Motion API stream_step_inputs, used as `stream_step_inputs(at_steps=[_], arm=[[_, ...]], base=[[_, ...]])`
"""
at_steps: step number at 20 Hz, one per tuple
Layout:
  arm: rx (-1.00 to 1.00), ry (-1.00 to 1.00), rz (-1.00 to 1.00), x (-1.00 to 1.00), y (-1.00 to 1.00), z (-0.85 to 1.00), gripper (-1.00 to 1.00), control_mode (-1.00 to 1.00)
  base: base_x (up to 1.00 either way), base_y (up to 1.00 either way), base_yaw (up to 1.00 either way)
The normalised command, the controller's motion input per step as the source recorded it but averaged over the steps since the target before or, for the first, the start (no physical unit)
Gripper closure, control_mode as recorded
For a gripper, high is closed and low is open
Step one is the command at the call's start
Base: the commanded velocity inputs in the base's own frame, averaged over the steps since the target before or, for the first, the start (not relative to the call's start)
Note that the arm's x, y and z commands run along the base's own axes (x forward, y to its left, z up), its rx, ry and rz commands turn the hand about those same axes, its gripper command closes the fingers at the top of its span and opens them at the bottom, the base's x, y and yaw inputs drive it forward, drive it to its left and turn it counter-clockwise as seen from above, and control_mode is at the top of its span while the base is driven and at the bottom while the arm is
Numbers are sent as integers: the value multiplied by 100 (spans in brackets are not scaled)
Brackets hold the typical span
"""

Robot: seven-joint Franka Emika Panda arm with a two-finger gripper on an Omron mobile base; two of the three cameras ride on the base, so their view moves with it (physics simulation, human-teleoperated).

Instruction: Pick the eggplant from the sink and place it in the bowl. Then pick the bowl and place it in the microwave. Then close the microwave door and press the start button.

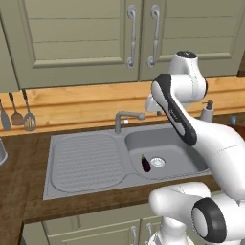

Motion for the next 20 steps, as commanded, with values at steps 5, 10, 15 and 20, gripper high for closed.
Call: stream_step_inputs(at_steps=[5, 10, 15, 20], arm=[[0, -1, 0, -24, 1, 0, -100, -100], [0, 0, 0, -69, 1, -3, -100, -100], [0, 2, 0, -71, -5, -43, -100, -100], [0, 2, 0, -16, -20, -50, -100, -100]], base=[[0, 0, 0], [0, 0, 0], [0, 0, 0], [0, 0, 0]])
